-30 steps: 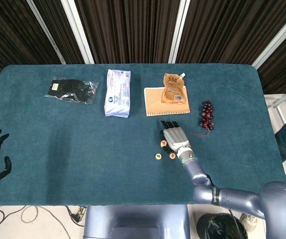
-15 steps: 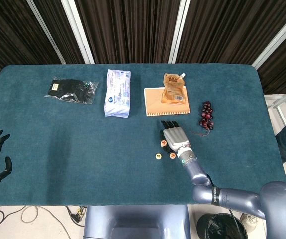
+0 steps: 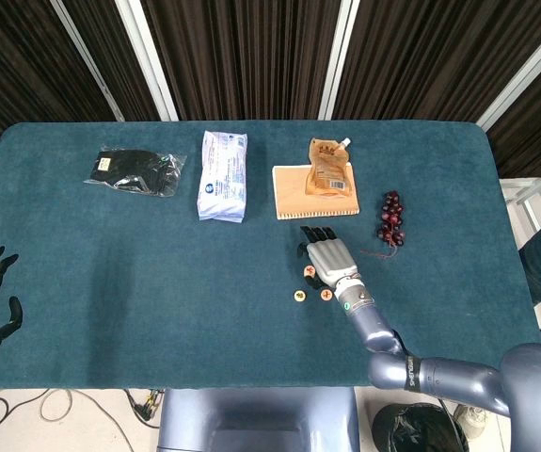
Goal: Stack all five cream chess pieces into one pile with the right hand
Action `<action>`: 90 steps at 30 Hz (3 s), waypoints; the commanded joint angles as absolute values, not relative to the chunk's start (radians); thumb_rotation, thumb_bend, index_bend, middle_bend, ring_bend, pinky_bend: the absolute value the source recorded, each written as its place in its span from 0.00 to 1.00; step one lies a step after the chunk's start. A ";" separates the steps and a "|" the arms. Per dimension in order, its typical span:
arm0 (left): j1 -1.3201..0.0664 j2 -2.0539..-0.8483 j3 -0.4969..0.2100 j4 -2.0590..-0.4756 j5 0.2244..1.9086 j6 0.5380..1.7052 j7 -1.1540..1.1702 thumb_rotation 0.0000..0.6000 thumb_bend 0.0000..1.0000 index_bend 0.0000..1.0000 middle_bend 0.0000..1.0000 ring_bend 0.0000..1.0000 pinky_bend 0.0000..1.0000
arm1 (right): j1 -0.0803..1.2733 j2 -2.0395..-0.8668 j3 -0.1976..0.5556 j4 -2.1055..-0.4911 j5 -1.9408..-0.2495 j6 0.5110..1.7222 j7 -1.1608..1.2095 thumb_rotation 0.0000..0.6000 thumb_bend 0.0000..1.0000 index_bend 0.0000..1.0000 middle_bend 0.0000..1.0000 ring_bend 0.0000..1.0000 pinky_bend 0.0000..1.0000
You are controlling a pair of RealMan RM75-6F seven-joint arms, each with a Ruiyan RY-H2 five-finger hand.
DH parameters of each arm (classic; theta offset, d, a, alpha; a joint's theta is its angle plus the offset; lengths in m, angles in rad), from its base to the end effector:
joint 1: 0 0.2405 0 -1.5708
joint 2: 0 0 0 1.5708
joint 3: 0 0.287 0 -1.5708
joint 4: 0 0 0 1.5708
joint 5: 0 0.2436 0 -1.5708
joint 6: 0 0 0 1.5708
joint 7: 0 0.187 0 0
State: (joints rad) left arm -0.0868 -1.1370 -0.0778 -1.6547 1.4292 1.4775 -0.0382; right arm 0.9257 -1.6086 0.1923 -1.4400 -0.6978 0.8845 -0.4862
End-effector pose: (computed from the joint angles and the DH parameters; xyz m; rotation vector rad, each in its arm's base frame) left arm -0.3491 0.2353 0.1387 -1.2830 -0.9939 -0.9637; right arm -0.1340 -0.4394 -0.0965 1.8426 -1.1201 0.7709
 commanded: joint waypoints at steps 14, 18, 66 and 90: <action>-0.085 -1.137 -0.077 -1.659 1.429 1.479 -0.037 1.00 0.62 0.13 0.00 0.00 0.00 | 0.811 -1.484 0.091 -1.685 -0.956 1.034 -0.468 1.00 0.41 0.34 0.00 0.00 0.00; -0.085 -1.136 -0.077 -1.659 1.428 1.478 -0.037 1.00 0.62 0.13 0.00 0.00 0.00 | 0.792 -1.503 0.071 -1.673 -1.002 1.047 -0.458 1.00 0.41 0.34 0.00 0.00 0.00; -0.086 -1.137 -0.079 -1.651 1.430 1.480 -0.033 1.00 0.62 0.14 0.00 0.00 0.00 | 0.773 -1.672 0.103 -1.417 -1.099 0.923 -0.368 1.00 0.41 0.34 0.00 0.00 0.00; -0.086 -1.138 -0.080 -1.649 1.428 1.481 -0.032 1.00 0.62 0.14 0.00 0.00 0.00 | 0.763 -1.688 0.109 -1.344 -1.128 0.889 -0.329 1.00 0.41 0.41 0.00 0.00 0.00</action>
State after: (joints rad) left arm -0.0863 -1.1382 -0.0802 -1.6492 1.4285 1.4810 -0.0315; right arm 0.7630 -1.6881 0.1087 -1.3446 -1.1282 0.8897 -0.3291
